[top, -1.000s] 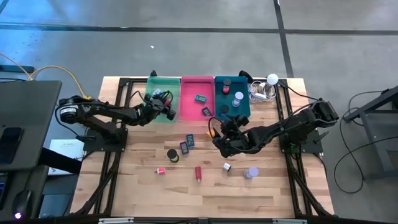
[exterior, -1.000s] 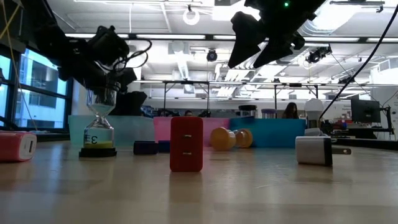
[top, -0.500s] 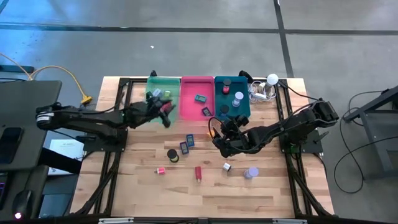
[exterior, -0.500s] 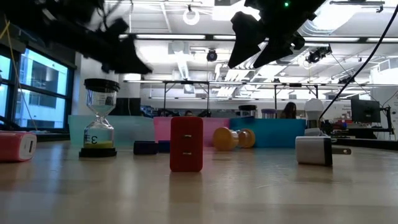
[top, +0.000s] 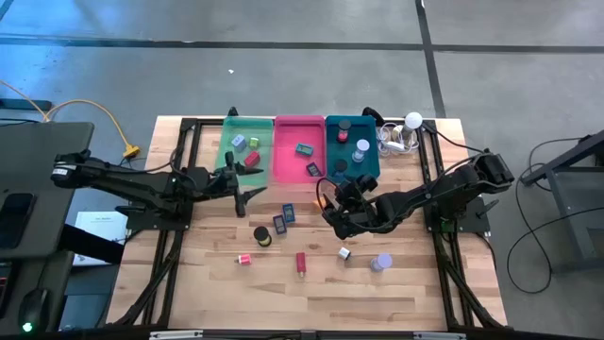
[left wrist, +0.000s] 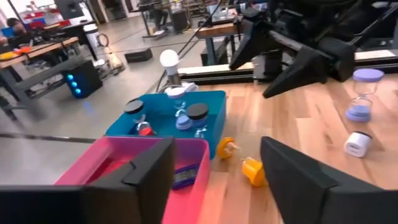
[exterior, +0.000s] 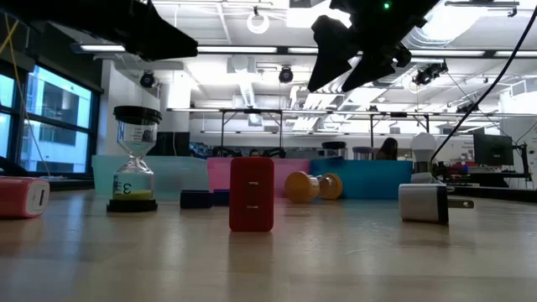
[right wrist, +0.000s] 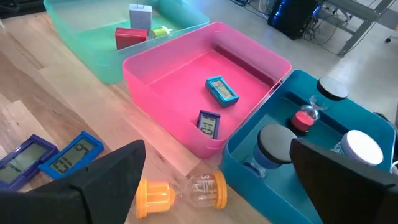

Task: Pick & Place Office items
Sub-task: Put the light blue digital clock into the pink bin

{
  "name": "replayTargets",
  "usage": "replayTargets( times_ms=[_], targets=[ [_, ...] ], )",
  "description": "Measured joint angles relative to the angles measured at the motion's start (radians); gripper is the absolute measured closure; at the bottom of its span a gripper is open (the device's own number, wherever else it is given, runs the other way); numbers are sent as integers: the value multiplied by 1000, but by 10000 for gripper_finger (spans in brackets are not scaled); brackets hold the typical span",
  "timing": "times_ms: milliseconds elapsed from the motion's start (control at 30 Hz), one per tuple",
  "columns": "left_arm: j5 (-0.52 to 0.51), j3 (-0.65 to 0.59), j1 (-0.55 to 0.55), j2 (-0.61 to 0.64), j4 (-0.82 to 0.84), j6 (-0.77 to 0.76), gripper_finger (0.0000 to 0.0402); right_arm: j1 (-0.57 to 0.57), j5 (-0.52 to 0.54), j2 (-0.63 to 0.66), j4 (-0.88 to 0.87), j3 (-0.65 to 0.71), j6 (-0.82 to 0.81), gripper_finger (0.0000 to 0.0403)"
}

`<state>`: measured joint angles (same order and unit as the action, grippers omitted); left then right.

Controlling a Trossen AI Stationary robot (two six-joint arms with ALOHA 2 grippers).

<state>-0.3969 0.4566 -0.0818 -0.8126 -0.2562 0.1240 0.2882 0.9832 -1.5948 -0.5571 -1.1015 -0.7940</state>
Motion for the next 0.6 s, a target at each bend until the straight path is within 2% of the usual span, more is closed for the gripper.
replayTargets(
  times_ms=[167,300,400,500,600],
  targets=[
    [24,25,-32,-5,6,-65,115,0,-23,0,1,0,-23,14],
    [196,57,-49,-5,48,3,108,0,-52,0,12,0,-22,14],
    [240,93,-56,-6,78,13,108,0,-79,0,15,0,-17,14],
    [269,162,-44,-15,224,-20,108,0,-106,0,15,0,9,14],
    [344,251,-22,-64,405,-23,108,0,-131,0,12,0,17,14]
  ],
)
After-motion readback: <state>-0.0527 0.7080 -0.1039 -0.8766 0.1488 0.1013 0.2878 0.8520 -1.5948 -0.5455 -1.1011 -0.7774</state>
